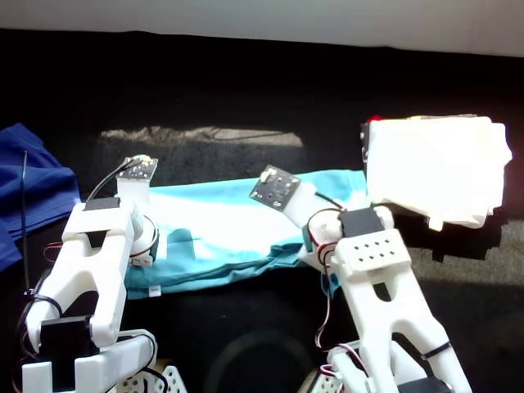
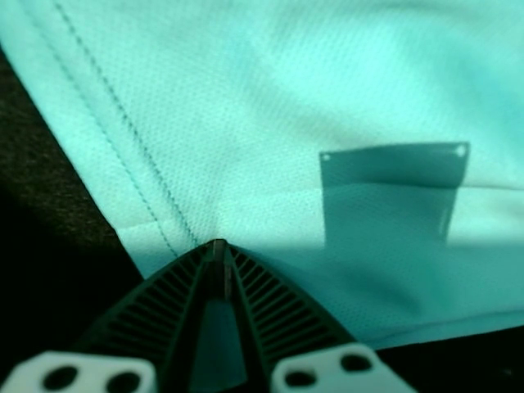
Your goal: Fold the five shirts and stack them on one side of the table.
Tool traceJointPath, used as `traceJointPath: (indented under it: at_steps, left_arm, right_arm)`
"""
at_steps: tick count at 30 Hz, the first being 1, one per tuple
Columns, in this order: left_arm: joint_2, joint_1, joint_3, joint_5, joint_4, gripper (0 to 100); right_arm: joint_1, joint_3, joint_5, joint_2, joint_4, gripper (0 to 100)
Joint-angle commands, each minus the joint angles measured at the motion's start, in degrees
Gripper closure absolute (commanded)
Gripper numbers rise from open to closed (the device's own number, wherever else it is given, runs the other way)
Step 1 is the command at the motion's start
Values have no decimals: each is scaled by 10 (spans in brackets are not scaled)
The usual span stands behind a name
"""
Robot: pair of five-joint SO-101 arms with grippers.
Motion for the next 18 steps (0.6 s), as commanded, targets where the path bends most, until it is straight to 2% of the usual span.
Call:
traceJointPath:
  at_steps: [1,6,9,14,18]
  left_arm:
    - [7,0,5,4,-4,991]
    - [7,0,5,4,-4,991]
    - [7,0,5,4,-4,991]
    - [7,0,5,4,-4,991]
    - [7,0,5,4,-4,991]
  right_arm:
    - [12,-27,5,34,-65,991]
    - [12,-29,5,111,-160,990]
    - [12,-54,4,152,-169,981]
    - [13,-119,-48,202,-169,832]
    - [16,-160,-56,235,-169,827]
